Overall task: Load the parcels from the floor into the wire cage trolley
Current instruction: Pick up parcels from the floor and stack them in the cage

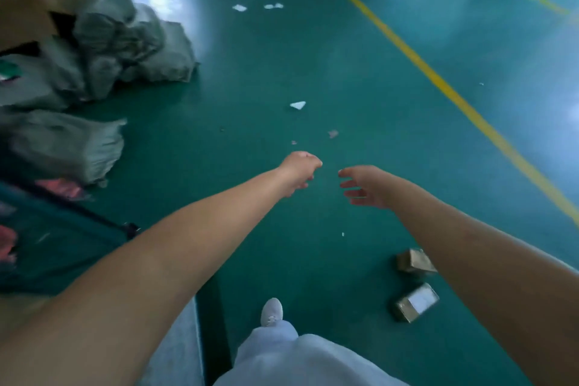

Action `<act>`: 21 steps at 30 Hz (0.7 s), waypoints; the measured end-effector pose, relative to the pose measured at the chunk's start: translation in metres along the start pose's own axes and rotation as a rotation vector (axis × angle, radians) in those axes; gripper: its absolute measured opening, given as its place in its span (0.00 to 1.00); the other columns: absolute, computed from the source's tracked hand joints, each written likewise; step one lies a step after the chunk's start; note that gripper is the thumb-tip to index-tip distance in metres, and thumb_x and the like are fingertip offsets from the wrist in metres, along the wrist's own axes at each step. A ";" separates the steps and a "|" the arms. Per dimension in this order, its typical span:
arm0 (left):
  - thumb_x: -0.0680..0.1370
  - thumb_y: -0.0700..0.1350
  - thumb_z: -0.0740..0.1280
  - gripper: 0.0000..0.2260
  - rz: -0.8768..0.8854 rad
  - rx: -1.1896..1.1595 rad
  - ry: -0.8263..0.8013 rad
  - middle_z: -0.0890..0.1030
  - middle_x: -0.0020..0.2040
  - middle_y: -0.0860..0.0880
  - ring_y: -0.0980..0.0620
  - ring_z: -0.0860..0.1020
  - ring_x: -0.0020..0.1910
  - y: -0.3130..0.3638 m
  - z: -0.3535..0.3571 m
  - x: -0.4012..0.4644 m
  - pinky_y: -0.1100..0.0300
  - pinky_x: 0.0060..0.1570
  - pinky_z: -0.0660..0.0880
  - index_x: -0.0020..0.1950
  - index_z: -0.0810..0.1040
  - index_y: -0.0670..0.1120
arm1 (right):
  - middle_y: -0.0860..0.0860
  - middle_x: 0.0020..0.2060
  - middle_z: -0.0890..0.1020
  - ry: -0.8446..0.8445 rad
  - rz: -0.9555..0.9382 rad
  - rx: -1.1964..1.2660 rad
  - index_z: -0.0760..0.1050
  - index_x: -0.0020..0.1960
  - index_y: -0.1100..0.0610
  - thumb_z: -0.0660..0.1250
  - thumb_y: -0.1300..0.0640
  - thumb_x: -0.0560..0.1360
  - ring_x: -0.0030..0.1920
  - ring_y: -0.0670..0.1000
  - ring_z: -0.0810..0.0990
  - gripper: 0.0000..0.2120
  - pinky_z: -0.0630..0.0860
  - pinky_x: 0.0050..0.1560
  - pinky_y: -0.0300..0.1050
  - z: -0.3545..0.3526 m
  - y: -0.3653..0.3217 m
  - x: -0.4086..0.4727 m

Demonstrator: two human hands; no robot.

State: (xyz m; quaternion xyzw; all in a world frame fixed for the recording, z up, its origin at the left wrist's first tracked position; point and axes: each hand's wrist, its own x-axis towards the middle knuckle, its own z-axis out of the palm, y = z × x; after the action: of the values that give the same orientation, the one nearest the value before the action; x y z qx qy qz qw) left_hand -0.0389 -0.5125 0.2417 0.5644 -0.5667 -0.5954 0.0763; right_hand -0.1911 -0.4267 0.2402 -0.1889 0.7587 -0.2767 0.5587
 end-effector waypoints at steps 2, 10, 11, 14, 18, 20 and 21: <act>0.82 0.46 0.65 0.12 0.012 0.031 -0.063 0.78 0.55 0.48 0.50 0.77 0.50 0.011 0.011 0.018 0.54 0.52 0.77 0.63 0.77 0.45 | 0.55 0.60 0.80 0.068 0.026 0.056 0.73 0.68 0.57 0.65 0.50 0.83 0.50 0.53 0.78 0.17 0.79 0.53 0.49 -0.019 0.006 0.007; 0.83 0.45 0.63 0.08 0.023 0.184 -0.353 0.76 0.54 0.48 0.49 0.75 0.49 0.054 0.073 0.084 0.53 0.55 0.75 0.60 0.76 0.45 | 0.53 0.55 0.80 0.309 0.209 0.318 0.72 0.68 0.57 0.65 0.50 0.82 0.52 0.53 0.80 0.18 0.79 0.55 0.50 -0.085 0.061 0.009; 0.83 0.45 0.62 0.06 0.025 0.205 -0.384 0.76 0.54 0.48 0.49 0.74 0.48 0.058 0.084 0.087 0.53 0.55 0.75 0.58 0.76 0.45 | 0.53 0.57 0.80 0.333 0.226 0.339 0.72 0.68 0.57 0.65 0.50 0.82 0.53 0.53 0.80 0.17 0.80 0.56 0.50 -0.092 0.069 0.007; 0.83 0.45 0.62 0.04 0.021 0.282 -0.480 0.76 0.53 0.48 0.48 0.75 0.48 0.067 0.130 0.098 0.53 0.54 0.74 0.56 0.75 0.46 | 0.54 0.61 0.80 0.403 0.278 0.420 0.72 0.69 0.56 0.64 0.50 0.83 0.50 0.53 0.79 0.17 0.80 0.51 0.48 -0.116 0.097 -0.002; 0.83 0.45 0.63 0.05 0.005 0.343 -0.578 0.77 0.55 0.48 0.48 0.76 0.51 0.072 0.189 0.099 0.53 0.55 0.75 0.57 0.75 0.46 | 0.52 0.52 0.80 0.473 0.329 0.492 0.74 0.68 0.57 0.63 0.50 0.83 0.47 0.52 0.78 0.17 0.78 0.49 0.46 -0.144 0.132 -0.015; 0.83 0.46 0.64 0.07 0.002 0.374 -0.630 0.76 0.56 0.48 0.48 0.76 0.51 0.075 0.222 0.097 0.53 0.54 0.74 0.59 0.75 0.46 | 0.52 0.52 0.79 0.501 0.346 0.527 0.74 0.67 0.57 0.63 0.51 0.83 0.48 0.53 0.77 0.16 0.77 0.52 0.48 -0.162 0.152 -0.020; 0.83 0.46 0.64 0.07 0.002 0.385 -0.649 0.76 0.56 0.49 0.48 0.76 0.51 0.078 0.238 0.096 0.53 0.53 0.74 0.60 0.75 0.46 | 0.52 0.52 0.79 0.513 0.346 0.545 0.74 0.67 0.57 0.63 0.51 0.83 0.49 0.53 0.77 0.15 0.77 0.52 0.48 -0.172 0.160 -0.022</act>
State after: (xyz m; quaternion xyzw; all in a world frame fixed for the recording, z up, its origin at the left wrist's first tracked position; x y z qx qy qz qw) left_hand -0.2957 -0.4694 0.1781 0.3497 -0.6637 -0.6256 -0.2142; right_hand -0.3442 -0.2538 0.1943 0.1713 0.7928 -0.4076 0.4195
